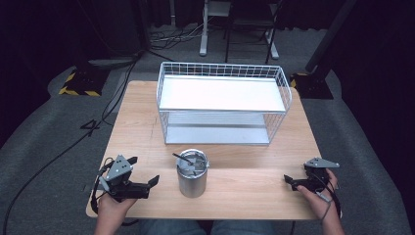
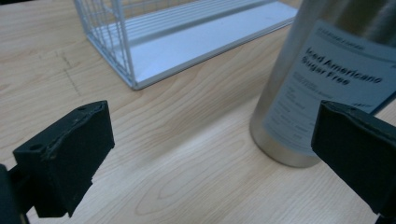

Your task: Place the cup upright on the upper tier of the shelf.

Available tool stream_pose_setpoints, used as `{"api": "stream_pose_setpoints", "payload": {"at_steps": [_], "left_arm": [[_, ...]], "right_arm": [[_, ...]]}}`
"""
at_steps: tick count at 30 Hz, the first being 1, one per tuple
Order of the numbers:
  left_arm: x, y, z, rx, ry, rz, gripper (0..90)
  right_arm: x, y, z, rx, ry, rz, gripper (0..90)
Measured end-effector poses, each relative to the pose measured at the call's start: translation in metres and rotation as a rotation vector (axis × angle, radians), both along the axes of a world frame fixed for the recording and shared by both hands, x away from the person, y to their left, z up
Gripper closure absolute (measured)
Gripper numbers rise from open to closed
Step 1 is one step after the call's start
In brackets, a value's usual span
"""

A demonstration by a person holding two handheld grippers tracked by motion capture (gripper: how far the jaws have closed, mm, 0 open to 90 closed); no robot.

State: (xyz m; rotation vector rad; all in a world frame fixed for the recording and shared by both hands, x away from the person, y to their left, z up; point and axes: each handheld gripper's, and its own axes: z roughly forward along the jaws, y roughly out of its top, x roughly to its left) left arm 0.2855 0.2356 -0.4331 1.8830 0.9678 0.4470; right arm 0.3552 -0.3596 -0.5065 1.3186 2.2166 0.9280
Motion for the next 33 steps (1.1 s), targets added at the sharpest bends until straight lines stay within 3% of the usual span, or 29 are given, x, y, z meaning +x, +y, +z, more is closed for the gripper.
{"api": "stream_pose_setpoints", "payload": {"at_steps": [15,19,23,33], "left_arm": [[-0.017,-0.037,0.019,-0.058,-0.05,-0.119,0.0],[-0.019,-0.046,0.02,-0.081,-0.052,-0.144,0.0],[-0.018,-0.057,0.016,-0.132,-0.064,-0.173,0.0],[-0.011,-0.072,0.007,-0.161,-0.088,-0.16,0.0]], "right_arm": [[0.0,0.0,0.0,0.0,0.0,0.0,0.3],[0.0,0.0,0.0,0.0,0.0,0.0,0.3],[0.0,0.0,0.0,0.001,-0.001,-0.001,0.3],[0.0,0.0,0.0,0.0,-0.003,0.004,0.9]]}}
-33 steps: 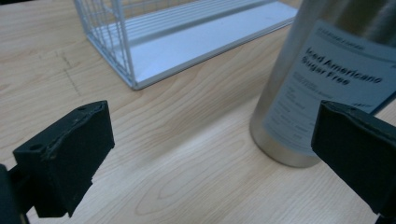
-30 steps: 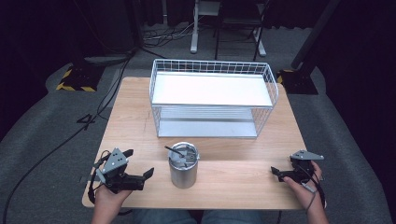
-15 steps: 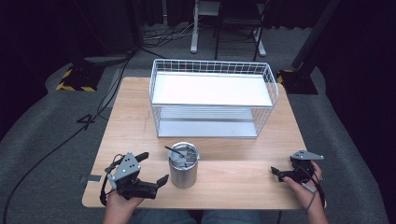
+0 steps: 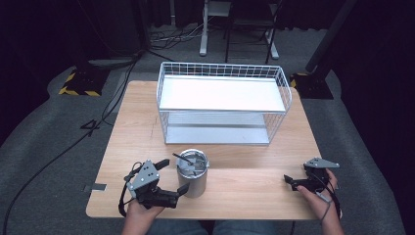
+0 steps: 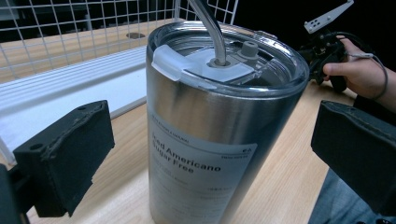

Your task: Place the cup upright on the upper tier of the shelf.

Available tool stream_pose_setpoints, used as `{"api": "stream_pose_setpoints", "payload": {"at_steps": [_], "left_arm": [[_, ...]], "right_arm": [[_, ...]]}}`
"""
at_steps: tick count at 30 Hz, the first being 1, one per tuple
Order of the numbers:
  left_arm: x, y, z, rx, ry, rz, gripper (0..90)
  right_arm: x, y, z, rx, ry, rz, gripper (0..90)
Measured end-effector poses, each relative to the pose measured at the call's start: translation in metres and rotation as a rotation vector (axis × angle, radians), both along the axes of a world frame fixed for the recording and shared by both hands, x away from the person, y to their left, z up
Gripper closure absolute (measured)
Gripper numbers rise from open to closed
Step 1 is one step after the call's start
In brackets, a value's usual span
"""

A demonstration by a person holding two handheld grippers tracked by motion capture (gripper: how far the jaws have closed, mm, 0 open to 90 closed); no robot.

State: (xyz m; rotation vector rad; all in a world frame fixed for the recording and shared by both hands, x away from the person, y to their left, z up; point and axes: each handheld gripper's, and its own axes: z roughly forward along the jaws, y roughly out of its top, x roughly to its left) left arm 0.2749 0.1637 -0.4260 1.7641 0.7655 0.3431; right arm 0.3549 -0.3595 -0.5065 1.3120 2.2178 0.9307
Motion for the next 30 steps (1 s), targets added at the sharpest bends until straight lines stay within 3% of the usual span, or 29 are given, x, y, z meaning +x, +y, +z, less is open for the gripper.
{"api": "stream_pose_setpoints", "payload": {"at_steps": [6,14,21,30], "left_arm": [[0.005,-0.011,-0.005,0.007,0.001,-0.023,0.0],[0.015,-0.025,-0.012,0.036,-0.01,-0.008,0.0],[0.022,-0.035,-0.019,0.03,-0.006,-0.007,0.0],[0.024,-0.041,-0.026,0.044,-0.047,0.012,0.3]], "right_arm": [[0.0,0.0,0.0,0.0,0.001,0.0,0.9],[0.0,0.0,0.0,0.001,0.002,-0.001,0.9],[0.0,0.0,0.0,0.002,0.002,-0.001,0.9],[0.0,0.0,0.0,0.002,0.001,-0.001,0.9]]}}
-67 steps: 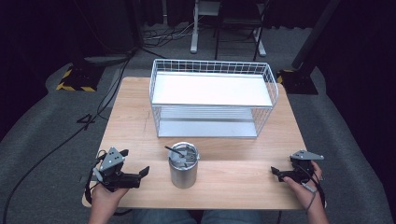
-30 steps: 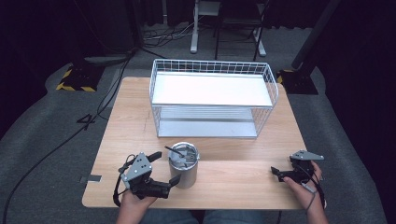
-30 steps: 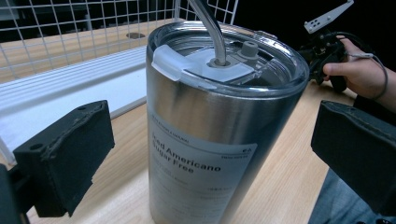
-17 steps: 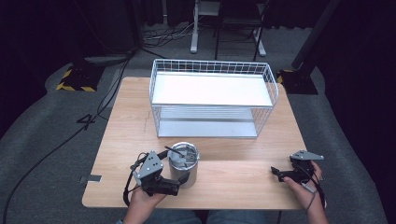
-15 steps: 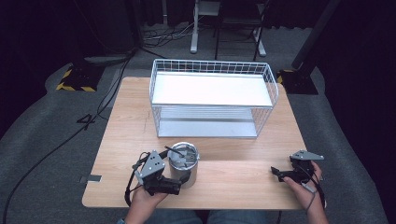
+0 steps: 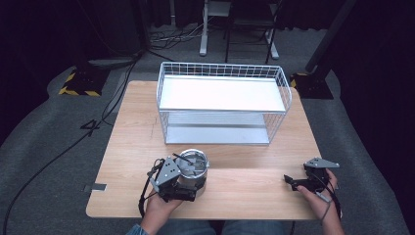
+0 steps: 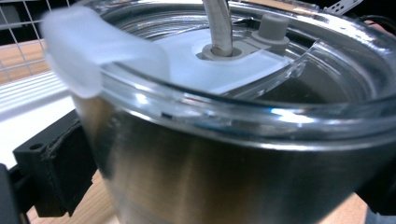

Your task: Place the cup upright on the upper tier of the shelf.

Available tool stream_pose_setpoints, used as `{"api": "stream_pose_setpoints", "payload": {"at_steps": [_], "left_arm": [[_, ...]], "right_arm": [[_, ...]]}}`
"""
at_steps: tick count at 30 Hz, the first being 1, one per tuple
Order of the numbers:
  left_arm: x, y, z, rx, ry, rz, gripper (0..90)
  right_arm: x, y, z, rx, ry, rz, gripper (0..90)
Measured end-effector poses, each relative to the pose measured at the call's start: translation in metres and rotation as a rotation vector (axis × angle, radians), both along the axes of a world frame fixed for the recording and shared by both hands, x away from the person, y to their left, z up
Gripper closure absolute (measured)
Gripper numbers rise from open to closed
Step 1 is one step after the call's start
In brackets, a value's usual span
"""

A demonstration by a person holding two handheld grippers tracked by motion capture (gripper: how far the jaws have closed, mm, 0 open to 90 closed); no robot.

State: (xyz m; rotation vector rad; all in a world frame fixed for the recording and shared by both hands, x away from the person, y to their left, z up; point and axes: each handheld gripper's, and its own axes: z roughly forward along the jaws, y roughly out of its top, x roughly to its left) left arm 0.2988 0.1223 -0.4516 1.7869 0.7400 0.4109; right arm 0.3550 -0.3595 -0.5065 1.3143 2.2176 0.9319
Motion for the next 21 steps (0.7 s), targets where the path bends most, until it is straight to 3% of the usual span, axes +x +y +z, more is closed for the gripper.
{"api": "stream_pose_setpoints", "payload": {"at_steps": [12,21], "left_arm": [[-0.0011,-0.0011,-0.0045,0.006,-0.037,0.004,3.1],[-0.0014,-0.0039,0.001,0.038,-0.014,0.0,3.4]], "right_arm": [[-0.0001,-0.0001,0.0,-0.001,0.0,0.001,0.9],[-0.0003,0.0002,0.0,-0.003,-0.003,0.0,1.0]]}}
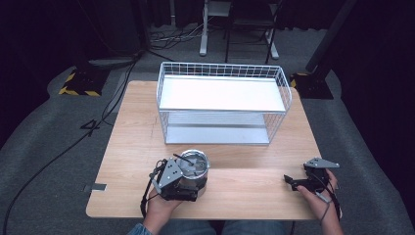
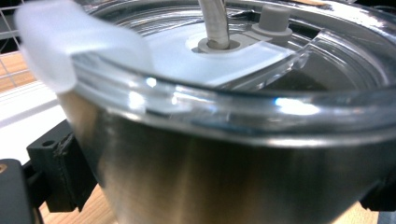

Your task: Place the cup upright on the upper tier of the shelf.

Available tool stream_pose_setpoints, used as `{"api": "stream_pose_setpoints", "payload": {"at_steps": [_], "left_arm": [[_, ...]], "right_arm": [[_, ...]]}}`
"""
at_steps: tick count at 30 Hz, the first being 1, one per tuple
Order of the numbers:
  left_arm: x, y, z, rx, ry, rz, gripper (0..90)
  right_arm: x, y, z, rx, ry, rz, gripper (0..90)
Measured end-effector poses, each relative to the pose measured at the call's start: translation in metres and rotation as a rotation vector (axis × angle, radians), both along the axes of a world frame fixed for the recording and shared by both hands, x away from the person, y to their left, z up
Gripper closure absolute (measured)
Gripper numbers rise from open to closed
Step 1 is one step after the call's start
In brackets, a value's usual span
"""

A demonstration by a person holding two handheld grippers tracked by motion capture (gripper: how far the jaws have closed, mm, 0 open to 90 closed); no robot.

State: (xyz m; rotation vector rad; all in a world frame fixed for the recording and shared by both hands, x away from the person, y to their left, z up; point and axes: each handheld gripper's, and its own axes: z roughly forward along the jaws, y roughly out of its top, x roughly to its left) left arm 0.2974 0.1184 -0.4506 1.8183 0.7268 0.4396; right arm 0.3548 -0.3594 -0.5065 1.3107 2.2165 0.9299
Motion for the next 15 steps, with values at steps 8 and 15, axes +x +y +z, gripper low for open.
{"api": "stream_pose_setpoints", "payload": {"at_steps": [8,15], "left_arm": [[0.001,-0.004,0.013,0.003,0.061,-0.031,3.6],[0.0,-0.006,0.031,0.027,0.048,-0.065,3.6]], "right_arm": [[0.0,0.0,0.0,0.003,0.002,-0.001,0.9],[0.0,0.0,0.0,0.003,0.002,0.0,0.7]]}}
